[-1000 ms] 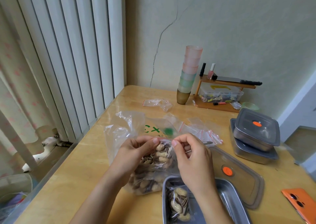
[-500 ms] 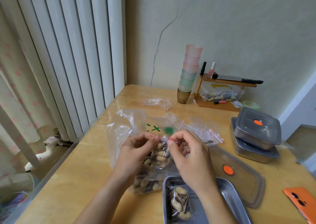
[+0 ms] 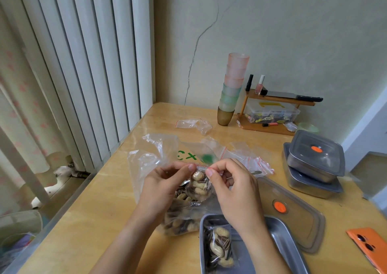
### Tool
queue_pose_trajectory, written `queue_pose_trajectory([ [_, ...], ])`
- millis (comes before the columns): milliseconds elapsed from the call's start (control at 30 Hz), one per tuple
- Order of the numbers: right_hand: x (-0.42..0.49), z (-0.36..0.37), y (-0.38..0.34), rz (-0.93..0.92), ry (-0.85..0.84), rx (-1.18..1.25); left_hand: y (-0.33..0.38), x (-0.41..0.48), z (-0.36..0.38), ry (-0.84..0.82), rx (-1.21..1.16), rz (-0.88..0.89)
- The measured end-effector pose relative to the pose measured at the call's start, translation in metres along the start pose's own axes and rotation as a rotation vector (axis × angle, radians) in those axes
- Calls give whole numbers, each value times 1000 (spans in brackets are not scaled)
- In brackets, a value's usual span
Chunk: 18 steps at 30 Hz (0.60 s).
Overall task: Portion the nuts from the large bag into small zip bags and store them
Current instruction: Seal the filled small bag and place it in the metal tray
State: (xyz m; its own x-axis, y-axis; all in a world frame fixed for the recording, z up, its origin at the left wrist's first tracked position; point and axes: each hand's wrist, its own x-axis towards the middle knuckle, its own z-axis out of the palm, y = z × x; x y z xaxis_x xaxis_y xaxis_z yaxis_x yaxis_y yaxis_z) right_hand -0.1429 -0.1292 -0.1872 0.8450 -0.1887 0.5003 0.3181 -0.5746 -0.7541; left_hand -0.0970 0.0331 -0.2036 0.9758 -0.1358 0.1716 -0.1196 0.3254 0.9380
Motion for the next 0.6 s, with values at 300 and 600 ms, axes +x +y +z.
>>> queue_pose_trajectory([
  [300, 2, -4, 2, 134, -132, 178, -2, -1, -2, -229, 34, 0],
  [600, 10, -4, 0, 174, -97, 202, 0, -3, 8, -146, 65, 42],
])
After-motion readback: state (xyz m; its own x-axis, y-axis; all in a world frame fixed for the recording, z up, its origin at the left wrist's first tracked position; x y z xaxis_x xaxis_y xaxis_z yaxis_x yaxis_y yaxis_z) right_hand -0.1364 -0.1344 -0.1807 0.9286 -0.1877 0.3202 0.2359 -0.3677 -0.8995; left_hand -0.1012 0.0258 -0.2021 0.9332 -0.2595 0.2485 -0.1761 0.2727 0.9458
